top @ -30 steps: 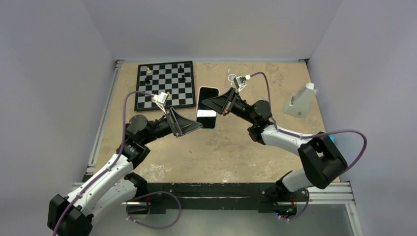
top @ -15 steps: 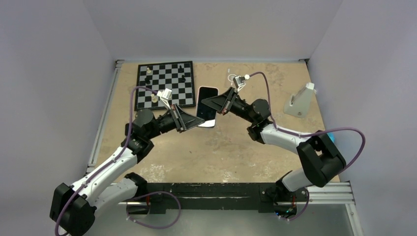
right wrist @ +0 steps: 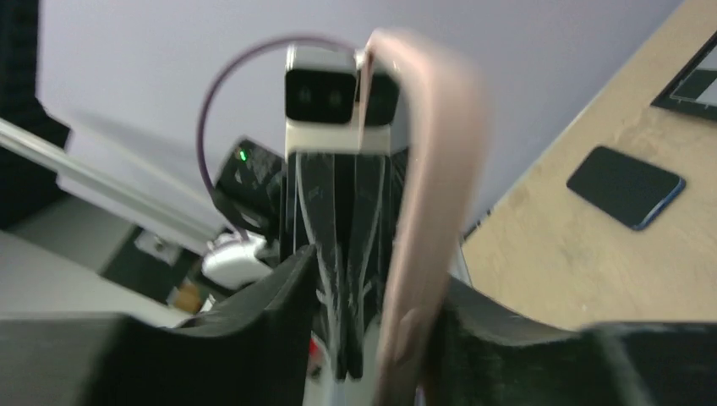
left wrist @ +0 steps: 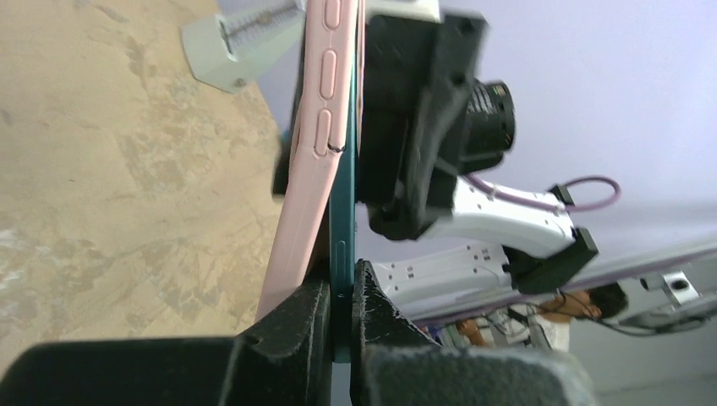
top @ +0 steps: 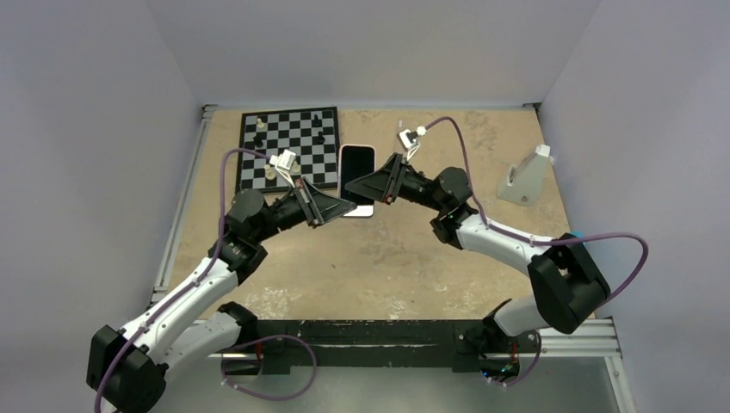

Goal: Take the phone out of the phone case
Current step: Remove the phone case from the phone.

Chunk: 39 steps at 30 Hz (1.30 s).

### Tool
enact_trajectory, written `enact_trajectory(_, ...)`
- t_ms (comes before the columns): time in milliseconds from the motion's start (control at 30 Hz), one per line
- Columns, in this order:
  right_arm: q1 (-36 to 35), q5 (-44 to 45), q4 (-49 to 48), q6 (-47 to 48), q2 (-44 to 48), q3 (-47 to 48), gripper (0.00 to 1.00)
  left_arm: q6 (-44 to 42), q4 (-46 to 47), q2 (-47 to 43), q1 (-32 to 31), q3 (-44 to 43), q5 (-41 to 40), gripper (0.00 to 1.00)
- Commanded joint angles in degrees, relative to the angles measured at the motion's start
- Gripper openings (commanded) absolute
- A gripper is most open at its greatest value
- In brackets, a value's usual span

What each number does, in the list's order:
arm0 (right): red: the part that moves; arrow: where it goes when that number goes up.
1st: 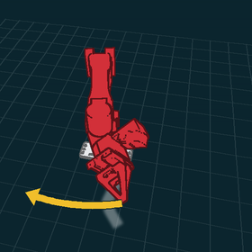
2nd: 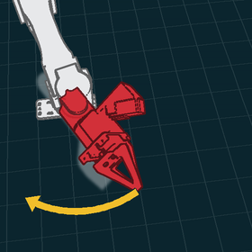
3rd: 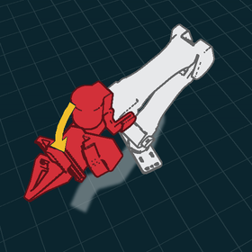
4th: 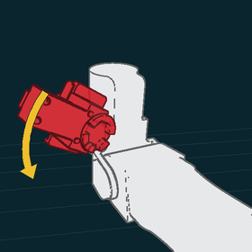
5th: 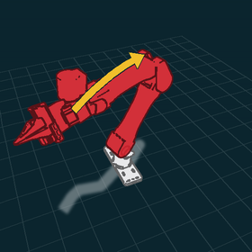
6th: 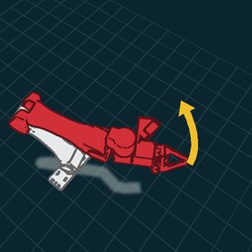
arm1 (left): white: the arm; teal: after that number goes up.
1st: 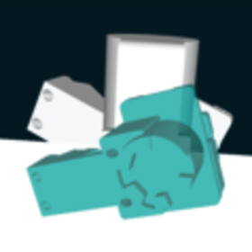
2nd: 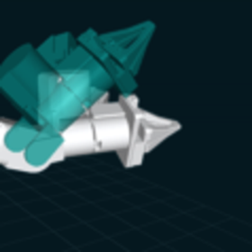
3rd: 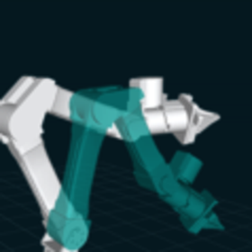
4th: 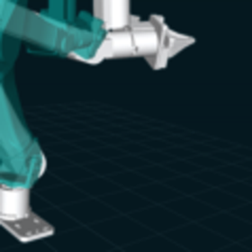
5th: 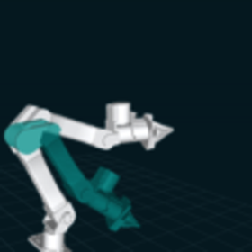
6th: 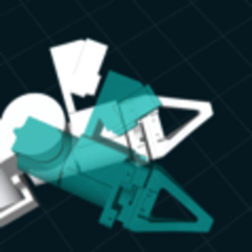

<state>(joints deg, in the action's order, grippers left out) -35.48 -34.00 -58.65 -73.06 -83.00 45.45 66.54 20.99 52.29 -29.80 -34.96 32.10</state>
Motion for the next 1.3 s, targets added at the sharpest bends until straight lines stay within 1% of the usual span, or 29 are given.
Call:
enact_trajectory(0,-3.1,-10.7,5.8,7.8,4.5,0.5,0.6,3.3,-2.0,-5.4,0.2,-0.3,-12.5,0.0)
enact_trajectory(67,-1.9,-10.3,6.8,8.9,6.6,-0.5,0.76,5.9,-6.0,-9.0,0.2,0.1,-16.6,0.0)
enact_trajectory(100,-1.5,-9.9,7.8,10.0,7.4,-0.8,0.79,7.1,-8.0,-10.7,0.2,0.2,-18.3,0.0)
enact_trajectory(167,-1.3,-8.4,10.9,12.2,9.0,-1.0,0.83,9.0,-11.5,-14.2,0.2,0.0,-21.7,0.0)
enact_trajectory(233,-1.3,-7.2,12.8,13.1,9.9,-1.3,0.83,10.8,-15.8,-16.7,0.3,-0.6,-24.5,0.0)
enact_trajectory(267,-1.3,-6.6,13.0,12.9,10.2,-1.7,0.83,11.7,-17.6,-17.9,0.3,-0.8,-25.9,0.0)
enact_trajectory(300,-1.3,-6.1,13.0,12.5,10.3,-2.2,0.78,12.8,-19.1,-19.0,0.3,-0.9,-27.3,0.0)
enact_trajectory(367,-1.6,-5.8,11.9,11.4,9.7,-2.5,0.67,14.3,-20.5,-21.1,0.3,-0.6,-29.9,0.0)
enact_trajectory(500,-3.2,-5.9,10.9,10.4,8.1,-1.2,0.47,16.2,-20.5,-23.2,0.3,0.1,-31.9,0.0)
enact_trajectory(567,-3.9,-5.9,9.6,9.6,6.6,-0.6,0.42,17.6,-18.9,-23.5,0.3,0.9,-31.8,0.0)
enact_trajectory(733,-5.3,-6.4,4.9,6.6,2.7,0.9,0.36,19.7,-15.7,-23.3,0.3,2.0,-30.3,0.0)
enact_trajectory(900,-6.2,-6.6,0.1,3.5,-0.8,2.6,0.34,19.7,-15.4,-23.9,0.3,2.3,-30.1,0.0)
enact_trajectory(1133,-6.8,-5.0,-1.0,1.4,-4.4,4.5,0.32,21.7,-12.3,-24.1,0.3,4.2,-28.6,0.0)
enact_trajectory(1267,-7.1,-3.7,-1.3,0.4,-5.7,5.2,0.28,22.2,-11.3,-24.7,0.3,4.7,-28.4,0.0)
